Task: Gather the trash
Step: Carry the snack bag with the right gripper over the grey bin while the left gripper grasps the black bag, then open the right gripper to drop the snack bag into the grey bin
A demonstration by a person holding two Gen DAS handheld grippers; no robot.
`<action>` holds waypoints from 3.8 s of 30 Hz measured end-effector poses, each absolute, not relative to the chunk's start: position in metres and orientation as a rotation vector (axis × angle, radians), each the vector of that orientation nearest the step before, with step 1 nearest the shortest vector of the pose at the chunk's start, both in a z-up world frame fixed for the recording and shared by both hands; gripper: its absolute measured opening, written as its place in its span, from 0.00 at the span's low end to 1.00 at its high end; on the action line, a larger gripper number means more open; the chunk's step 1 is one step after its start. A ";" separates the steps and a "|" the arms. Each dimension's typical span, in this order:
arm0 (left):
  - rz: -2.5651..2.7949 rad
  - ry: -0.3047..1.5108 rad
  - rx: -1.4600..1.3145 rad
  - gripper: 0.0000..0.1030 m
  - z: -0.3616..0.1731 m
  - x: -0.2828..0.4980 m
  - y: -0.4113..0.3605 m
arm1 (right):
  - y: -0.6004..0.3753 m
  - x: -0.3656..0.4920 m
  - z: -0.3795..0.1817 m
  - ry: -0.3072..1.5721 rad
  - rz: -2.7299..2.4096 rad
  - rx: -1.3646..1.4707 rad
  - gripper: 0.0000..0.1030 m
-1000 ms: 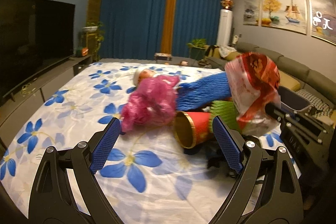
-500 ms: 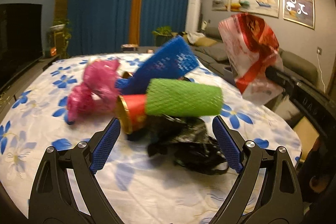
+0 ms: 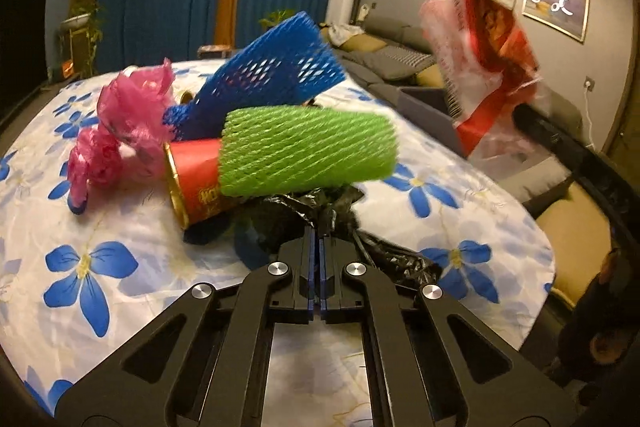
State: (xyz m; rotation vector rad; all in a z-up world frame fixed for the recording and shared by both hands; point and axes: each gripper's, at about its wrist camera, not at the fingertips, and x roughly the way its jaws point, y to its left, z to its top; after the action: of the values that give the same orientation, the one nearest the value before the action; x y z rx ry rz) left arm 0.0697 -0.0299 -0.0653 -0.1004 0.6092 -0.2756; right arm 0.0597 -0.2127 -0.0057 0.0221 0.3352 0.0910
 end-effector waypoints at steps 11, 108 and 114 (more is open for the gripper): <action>-0.405 0.438 -0.110 0.00 -0.004 0.033 -0.038 | -0.222 0.058 -0.005 0.331 0.061 0.040 0.05; -0.356 0.309 -0.149 0.91 0.085 0.213 -0.182 | -0.359 0.158 0.023 0.279 -0.229 0.131 0.81; -0.240 0.289 -0.138 0.91 0.073 0.149 -0.115 | -0.315 0.124 0.025 0.274 -0.118 0.109 0.84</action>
State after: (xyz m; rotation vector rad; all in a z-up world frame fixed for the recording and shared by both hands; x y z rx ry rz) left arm 0.1487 -0.1147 0.0734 -0.1380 0.2892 -0.2396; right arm 0.1238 -0.3149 0.0247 0.1094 0.2738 -0.1182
